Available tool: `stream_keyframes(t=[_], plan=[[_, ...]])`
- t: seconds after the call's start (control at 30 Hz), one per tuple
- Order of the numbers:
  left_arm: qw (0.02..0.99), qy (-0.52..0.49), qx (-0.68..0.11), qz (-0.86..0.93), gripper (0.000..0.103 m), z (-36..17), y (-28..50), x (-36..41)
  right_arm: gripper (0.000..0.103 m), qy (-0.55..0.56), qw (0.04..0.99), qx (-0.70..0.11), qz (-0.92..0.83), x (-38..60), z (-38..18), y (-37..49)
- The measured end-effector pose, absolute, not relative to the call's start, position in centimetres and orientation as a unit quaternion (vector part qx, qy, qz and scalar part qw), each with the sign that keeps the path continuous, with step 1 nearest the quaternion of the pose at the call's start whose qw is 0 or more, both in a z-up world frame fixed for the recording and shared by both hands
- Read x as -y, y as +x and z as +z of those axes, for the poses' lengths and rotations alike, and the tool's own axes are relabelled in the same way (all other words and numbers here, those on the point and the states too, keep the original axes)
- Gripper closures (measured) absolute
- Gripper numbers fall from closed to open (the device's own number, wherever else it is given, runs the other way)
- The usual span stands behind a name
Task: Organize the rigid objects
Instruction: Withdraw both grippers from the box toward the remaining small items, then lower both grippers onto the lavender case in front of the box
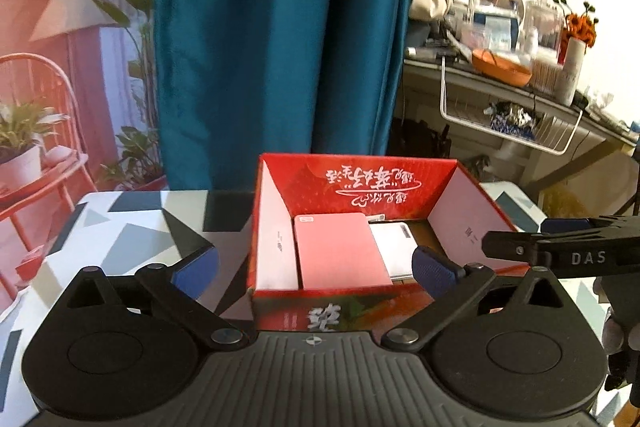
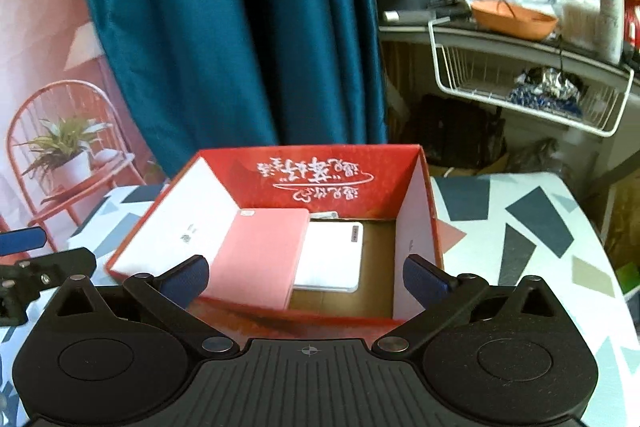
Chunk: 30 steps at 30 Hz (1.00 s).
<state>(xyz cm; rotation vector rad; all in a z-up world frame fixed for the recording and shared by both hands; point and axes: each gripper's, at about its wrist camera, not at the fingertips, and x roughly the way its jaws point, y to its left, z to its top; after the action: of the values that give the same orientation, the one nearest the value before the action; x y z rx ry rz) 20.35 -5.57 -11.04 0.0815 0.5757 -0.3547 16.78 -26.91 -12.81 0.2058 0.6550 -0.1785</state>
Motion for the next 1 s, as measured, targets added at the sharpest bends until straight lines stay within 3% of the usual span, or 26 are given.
stream_keyframes(t=[0.47, 0.73, 1.0], plan=[[0.951, 0.020, -0.274, -0.140, 0.000, -11.1, 11.2, 2.4, 0.000, 0.097, 0.955, -0.277, -0.052, 23.0, -11.1, 6.8], [0.953, 0.019, -0.279, -0.114, 0.000, -13.9, 10.5, 1.4, 0.000, 0.076, 0.961, -0.251, -0.084, 22.0, -14.5, 3.3], [0.942, 0.032, -0.318, -0.107, 0.000, -18.0, 10.4, 1.1, 0.000, 0.081, 0.945, -0.306, -0.087, 21.7, -18.9, 2.9]])
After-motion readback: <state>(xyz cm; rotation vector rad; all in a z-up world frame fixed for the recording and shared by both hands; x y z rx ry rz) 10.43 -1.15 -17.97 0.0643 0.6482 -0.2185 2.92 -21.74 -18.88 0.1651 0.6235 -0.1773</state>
